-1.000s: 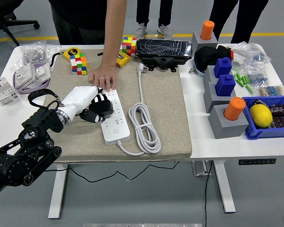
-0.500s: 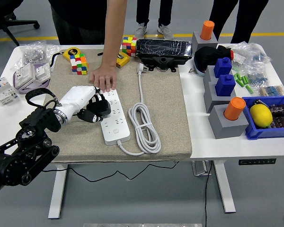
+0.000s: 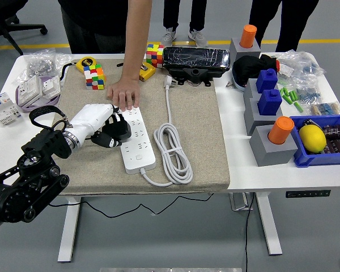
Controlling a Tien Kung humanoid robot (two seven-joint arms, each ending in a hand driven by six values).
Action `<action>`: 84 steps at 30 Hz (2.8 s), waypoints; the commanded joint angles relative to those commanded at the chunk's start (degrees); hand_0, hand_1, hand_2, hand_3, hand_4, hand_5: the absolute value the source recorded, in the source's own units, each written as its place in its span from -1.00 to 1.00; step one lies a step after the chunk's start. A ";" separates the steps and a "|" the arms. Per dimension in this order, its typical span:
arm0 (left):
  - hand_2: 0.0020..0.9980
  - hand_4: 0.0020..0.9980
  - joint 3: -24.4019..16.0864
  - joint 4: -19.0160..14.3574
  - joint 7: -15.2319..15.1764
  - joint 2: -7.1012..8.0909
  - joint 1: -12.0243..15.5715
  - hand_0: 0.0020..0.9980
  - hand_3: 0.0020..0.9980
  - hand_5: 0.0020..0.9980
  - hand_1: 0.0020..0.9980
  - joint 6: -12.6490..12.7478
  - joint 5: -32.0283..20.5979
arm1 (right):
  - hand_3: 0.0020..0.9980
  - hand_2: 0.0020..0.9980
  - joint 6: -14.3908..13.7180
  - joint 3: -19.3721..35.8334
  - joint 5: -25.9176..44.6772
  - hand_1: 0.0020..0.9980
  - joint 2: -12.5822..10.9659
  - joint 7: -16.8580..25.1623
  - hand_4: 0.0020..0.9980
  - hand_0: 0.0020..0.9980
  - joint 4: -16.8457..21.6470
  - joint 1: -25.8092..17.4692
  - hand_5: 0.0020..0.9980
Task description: Pick up the plug,place it near the board,insert it into the board,press the button
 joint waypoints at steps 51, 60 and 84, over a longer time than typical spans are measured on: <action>-0.25 0.61 3.14 0.79 -0.29 1.74 -1.38 -0.55 0.01 -1.00 -0.46 -0.40 -1.01 | 0.58 0.49 -0.04 -0.34 0.57 0.50 -0.11 0.13 1.00 0.61 0.00 0.13 1.00; -0.24 0.61 3.96 0.84 -0.27 2.04 -1.67 -0.55 0.01 -1.00 -0.46 -0.77 -1.21 | 0.58 0.49 -0.04 -0.25 0.51 0.50 -0.19 0.13 1.00 0.61 0.00 0.16 1.00; 0.25 0.85 3.83 1.61 -0.39 2.16 -1.73 -0.16 0.20 -0.98 0.28 -2.07 -1.38 | 0.58 0.49 0.16 -0.28 0.56 0.50 -0.12 0.22 1.00 0.61 0.00 -0.03 1.00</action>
